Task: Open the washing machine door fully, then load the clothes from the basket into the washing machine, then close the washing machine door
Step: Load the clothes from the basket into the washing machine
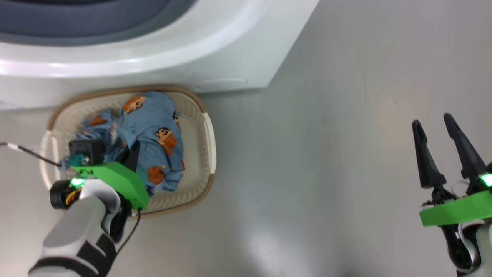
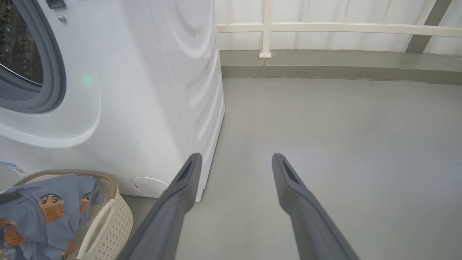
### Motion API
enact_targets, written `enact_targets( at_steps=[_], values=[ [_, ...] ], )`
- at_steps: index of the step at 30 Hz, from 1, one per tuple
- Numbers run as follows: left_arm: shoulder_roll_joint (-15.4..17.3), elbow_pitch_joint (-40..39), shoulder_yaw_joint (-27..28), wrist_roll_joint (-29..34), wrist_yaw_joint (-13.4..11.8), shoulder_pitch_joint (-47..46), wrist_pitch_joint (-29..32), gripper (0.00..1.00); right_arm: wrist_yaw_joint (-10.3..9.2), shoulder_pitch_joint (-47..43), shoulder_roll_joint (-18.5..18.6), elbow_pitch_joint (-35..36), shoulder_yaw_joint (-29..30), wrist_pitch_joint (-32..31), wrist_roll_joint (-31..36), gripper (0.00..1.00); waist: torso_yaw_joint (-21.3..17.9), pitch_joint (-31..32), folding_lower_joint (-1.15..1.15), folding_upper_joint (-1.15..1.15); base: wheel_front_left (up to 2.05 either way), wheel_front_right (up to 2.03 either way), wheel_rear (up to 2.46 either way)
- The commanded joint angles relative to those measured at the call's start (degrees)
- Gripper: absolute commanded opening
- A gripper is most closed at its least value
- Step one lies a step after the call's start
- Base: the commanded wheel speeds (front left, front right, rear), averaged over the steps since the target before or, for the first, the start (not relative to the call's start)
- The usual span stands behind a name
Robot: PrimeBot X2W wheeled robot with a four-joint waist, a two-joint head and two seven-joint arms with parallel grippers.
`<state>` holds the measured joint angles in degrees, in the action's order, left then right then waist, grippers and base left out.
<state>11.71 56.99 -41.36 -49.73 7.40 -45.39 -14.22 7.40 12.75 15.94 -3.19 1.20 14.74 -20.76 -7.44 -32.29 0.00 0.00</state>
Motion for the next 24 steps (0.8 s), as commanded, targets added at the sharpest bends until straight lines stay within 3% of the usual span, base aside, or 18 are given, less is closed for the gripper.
enact_targets(
  at_steps=[1,13,24],
  values=[
    [1.3,-2.3,4.0,2.7,0.1,2.6,-0.8,0.00,0.09,-2.8,1.2,0.7,-0.3,0.3,0.1,1.00,2.6,7.1,0.00,0.00,0.00,0.00,0.00],
    [-1.3,-16.7,20.8,20.3,0.1,17.0,-0.8,0.00,0.09,-10.7,1.3,-0.7,0.5,0.3,0.6,1.00,5.4,18.2,0.00,0.00,0.00,0.00,0.00],
    [-2.5,-29.4,29.1,29.7,0.1,26.1,-0.8,0.00,0.09,-15.1,0.9,-1.0,2.3,0.3,0.8,1.00,6.8,24.0,0.00,0.00,0.00,0.00,0.00]
  ],
)
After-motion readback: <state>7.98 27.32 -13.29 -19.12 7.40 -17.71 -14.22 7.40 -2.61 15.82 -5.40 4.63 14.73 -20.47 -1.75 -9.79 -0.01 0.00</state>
